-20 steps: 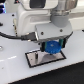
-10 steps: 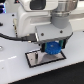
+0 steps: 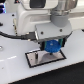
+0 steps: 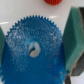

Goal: Insert the blue gear onto the right peg, followed by the red gear

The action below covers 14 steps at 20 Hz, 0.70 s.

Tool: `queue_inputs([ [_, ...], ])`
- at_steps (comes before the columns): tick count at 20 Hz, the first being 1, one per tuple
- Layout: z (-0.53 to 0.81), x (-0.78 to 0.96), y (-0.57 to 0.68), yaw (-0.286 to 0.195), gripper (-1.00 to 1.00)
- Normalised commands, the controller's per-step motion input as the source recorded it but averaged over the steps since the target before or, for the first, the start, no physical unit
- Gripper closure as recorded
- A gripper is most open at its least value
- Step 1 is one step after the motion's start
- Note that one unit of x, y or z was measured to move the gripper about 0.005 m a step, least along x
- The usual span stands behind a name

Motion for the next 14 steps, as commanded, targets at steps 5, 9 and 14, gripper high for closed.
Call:
queue_inputs([
  [5,-0.03,0.23,-0.01,0.000,1.00],
  [9,0.23,0.44,-0.03,0.000,1.00],
  [14,0.22,0.43,-0.05,0.000,1.00],
])
